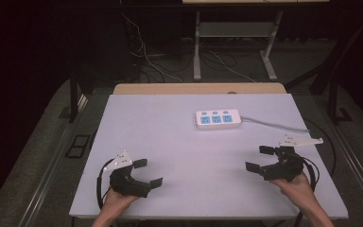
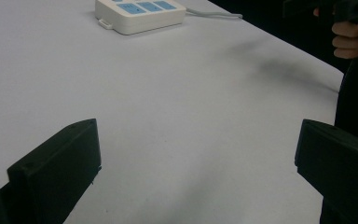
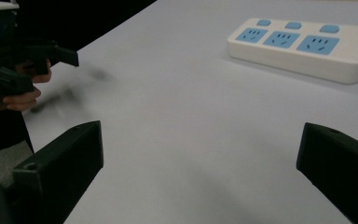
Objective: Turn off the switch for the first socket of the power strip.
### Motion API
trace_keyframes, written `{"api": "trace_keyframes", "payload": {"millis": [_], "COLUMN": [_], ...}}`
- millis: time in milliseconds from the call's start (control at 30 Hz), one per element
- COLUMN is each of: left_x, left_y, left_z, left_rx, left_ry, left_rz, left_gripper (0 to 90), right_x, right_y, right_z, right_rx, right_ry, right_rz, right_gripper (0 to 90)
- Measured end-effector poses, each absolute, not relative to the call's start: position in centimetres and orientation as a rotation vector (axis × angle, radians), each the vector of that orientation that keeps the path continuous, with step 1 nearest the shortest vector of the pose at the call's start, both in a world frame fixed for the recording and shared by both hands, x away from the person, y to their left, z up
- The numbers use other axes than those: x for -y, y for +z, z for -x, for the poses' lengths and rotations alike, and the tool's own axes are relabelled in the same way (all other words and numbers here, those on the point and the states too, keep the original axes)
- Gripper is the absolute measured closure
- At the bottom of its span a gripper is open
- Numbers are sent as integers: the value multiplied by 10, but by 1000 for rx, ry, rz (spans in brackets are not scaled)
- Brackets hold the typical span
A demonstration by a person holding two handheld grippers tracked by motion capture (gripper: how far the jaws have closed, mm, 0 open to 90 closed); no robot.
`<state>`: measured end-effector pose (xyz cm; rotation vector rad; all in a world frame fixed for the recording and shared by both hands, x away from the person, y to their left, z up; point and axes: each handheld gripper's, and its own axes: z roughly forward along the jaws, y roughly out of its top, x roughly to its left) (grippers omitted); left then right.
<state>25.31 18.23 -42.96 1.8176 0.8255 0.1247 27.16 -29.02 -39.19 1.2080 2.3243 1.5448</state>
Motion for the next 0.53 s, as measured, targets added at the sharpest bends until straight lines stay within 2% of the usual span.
{"api": "trace_keyframes", "payload": {"millis": [533], "left_x": [-182], "left_y": [-431], "left_z": [-254], "left_rx": [-830], "left_ry": [123], "left_rz": [-1831], "left_gripper": [0], "right_x": [287], "right_y": [-425], "right_z": [-241], "right_rx": [-2353], "right_ry": [1472], "right_rz": [-1210], "right_gripper": [3]}}
